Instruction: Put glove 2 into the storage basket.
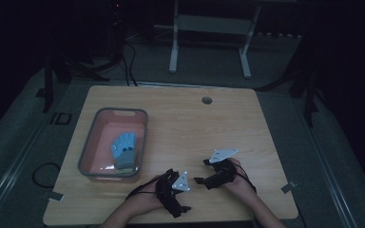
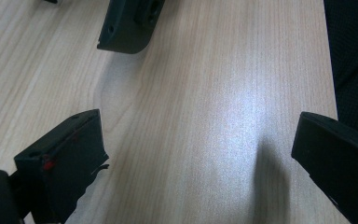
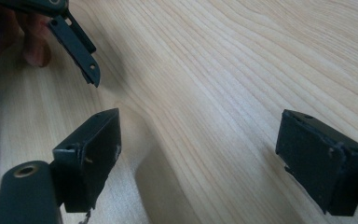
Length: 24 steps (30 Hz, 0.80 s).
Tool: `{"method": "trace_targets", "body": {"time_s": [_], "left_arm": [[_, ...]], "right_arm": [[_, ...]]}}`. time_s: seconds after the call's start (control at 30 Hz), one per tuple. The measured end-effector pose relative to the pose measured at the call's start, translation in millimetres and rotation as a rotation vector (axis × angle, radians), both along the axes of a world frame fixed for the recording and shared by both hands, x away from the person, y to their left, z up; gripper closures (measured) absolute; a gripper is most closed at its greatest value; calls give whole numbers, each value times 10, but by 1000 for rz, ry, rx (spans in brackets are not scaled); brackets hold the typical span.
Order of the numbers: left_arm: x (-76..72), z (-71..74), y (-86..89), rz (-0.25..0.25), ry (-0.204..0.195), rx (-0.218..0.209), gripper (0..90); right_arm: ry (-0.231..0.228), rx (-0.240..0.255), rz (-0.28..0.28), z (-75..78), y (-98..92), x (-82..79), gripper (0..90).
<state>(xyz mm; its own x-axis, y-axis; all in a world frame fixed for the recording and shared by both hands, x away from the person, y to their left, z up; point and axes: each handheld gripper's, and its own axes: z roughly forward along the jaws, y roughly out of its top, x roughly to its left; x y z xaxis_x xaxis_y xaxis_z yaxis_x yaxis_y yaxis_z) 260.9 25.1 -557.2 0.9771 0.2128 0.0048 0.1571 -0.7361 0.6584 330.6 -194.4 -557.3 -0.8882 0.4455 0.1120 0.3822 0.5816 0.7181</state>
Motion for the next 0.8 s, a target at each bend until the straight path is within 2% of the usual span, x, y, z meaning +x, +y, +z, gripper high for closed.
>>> {"method": "trace_targets", "body": {"time_s": [0.2,0.3,0.6,0.67,0.8], "left_arm": [[-21,-4,1,3,-15,-9,28],[-34,-11,19,10,-5,-28,28],[-68,-30,36,-1,8,-17,28],[-72,-34,54,3,11,-24,28],[-82,-31,77,9,11,-39,28]], "right_arm": [[-14,11,-16,0,-44,-9,137],[-18,14,-22,-1,-77,-24,137],[-53,3,-33,-5,-135,-71,129],[-79,5,-40,-2,-145,-81,129],[-78,6,-42,-6,-171,-74,128]]}}
